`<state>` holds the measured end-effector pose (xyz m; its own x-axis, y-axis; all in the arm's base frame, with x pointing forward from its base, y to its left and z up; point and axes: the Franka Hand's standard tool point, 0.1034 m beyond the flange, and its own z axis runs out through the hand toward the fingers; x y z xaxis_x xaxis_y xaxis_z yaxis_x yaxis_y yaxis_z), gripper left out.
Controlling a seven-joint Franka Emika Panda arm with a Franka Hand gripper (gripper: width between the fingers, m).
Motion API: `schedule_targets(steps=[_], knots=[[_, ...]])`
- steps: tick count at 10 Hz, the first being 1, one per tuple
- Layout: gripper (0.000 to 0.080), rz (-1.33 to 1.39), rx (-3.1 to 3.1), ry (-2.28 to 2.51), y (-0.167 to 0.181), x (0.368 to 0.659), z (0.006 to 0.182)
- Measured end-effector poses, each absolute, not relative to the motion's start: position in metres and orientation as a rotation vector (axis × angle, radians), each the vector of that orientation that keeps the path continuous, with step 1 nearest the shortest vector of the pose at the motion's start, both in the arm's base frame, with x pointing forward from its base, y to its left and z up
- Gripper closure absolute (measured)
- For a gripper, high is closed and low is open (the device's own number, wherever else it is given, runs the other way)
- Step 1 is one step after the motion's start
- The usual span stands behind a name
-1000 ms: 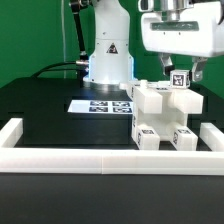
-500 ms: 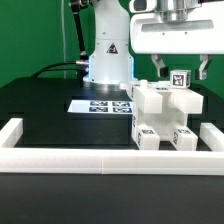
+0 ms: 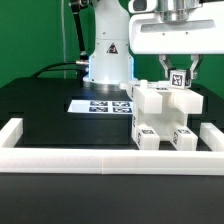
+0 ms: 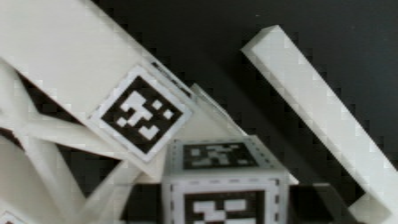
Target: Assemble chair
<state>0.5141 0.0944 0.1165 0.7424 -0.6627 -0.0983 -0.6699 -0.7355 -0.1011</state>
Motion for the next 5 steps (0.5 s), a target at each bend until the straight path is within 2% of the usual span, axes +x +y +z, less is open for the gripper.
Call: schedule_targets(steps=[5], knots=[[0.0514,0.107,-2.674,1.388,0.0949,0.5141,0.1165]])
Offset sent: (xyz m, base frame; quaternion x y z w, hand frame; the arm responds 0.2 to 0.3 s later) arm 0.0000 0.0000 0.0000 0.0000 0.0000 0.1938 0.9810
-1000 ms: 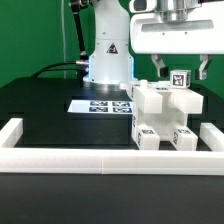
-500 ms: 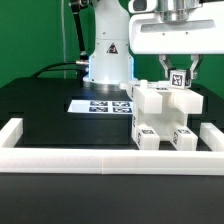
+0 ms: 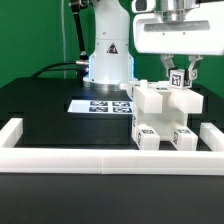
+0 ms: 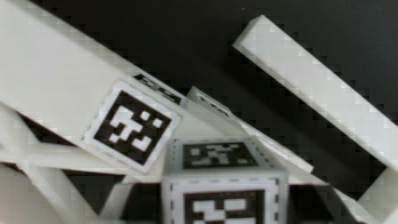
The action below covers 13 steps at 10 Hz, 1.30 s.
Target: Assemble chair
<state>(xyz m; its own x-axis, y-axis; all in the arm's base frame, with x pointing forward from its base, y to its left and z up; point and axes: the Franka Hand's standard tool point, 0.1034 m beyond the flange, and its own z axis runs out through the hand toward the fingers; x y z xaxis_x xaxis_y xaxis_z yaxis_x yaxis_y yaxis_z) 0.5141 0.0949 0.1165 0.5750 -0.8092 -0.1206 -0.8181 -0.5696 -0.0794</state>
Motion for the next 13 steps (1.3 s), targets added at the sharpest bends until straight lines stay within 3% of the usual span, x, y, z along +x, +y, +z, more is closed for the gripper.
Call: schedule_targets(steps=[13], knots=[[0.0512,0.177,-1.937,2.348,0.0989,0.5139,0.1167]])
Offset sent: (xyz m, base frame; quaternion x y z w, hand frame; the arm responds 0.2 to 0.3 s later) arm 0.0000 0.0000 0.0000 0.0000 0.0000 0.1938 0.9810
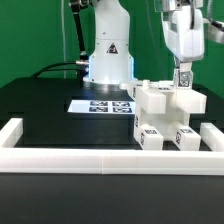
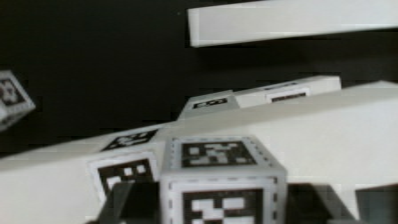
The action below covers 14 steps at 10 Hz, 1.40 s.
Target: Assemble chair
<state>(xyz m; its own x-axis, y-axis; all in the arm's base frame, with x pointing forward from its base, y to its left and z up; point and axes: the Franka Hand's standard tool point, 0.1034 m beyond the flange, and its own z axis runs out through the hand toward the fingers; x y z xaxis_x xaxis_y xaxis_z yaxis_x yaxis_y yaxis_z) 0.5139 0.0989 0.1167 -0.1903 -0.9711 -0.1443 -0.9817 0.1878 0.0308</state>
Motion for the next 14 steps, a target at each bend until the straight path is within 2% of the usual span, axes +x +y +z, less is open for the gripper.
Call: schedule_targets(steps=[8,9,10,11,12,14], knots=[[0.0511,0.204,-1.606,2.585,0.109,0.514,0.117],[0.0332,0.202,-1.629,2.569,0.109,0.514,0.117],[0.0213,0.199,-1.68,2.533,0.109,0.514,0.117],[0.0213,0.219,-1.731,2.509,0.109,0.512,0.116],[0.0163,0.232,-1.818,2.451,0.111,0.513,0.117],[0.0154,0.221,-2.024,2.268,0.112,0.514,0.118]])
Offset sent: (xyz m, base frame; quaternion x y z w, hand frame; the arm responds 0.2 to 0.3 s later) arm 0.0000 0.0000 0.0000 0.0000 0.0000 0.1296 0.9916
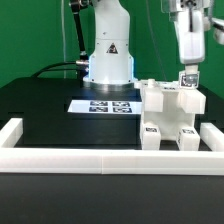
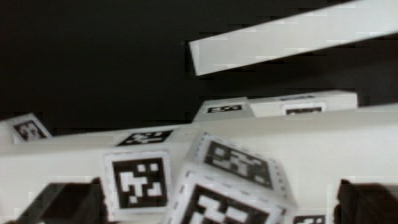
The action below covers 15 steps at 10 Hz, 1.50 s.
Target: Assemble chair
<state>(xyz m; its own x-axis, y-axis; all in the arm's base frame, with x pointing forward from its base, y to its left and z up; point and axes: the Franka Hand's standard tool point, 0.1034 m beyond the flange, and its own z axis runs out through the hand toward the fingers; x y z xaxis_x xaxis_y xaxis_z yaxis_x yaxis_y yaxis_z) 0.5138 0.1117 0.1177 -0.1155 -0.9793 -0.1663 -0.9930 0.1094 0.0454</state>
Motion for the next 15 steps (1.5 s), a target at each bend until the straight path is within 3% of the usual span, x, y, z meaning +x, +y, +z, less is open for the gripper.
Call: schedule_targets(steps=[12,13,14,15], knots=[[0.0151,0.157,-2.884,1.008,0.1117,0.5165,0.1202],[0.0277,0.155,-2.89,0.987,0.1105,0.5168,0.1202],[0.0277,0.155,-2.888,0.991,0.1103,0.5169,0.1202],[0.0417,0.155,-2.888,0.991,0.1103,0.5169,0.1202]])
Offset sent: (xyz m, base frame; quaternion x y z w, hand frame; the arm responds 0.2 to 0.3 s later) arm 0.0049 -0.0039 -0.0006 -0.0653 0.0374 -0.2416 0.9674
